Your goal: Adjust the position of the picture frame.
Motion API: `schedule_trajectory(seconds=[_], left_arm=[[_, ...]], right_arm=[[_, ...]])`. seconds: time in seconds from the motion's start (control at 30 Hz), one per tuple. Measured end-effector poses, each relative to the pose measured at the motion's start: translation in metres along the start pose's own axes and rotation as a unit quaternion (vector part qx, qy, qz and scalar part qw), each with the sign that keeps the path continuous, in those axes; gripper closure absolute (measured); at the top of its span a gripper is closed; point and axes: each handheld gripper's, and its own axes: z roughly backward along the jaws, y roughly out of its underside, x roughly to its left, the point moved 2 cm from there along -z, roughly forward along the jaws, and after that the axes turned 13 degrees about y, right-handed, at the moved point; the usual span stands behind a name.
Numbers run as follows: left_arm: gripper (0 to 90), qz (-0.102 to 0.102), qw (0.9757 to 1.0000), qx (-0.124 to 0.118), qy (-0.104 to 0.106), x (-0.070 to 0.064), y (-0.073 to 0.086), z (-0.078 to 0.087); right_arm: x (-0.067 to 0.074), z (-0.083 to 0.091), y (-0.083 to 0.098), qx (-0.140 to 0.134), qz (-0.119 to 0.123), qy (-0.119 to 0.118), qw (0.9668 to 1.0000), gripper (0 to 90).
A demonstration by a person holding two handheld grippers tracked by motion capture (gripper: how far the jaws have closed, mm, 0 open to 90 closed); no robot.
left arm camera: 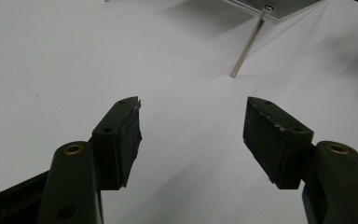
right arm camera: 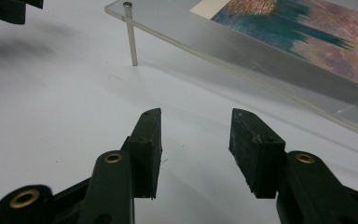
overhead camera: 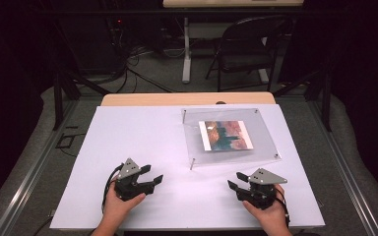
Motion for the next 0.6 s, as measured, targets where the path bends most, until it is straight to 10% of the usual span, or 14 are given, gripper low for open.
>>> schedule_trajectory(seconds=[0.6], left_arm=[[36.9,0.01,0.9999,-0.007,0.007,0.0,0.0,0.003]], right_arm=[[0.016,-0.014,-0.011,0.005,-0.005,-0.033,0.9994,65.5]])
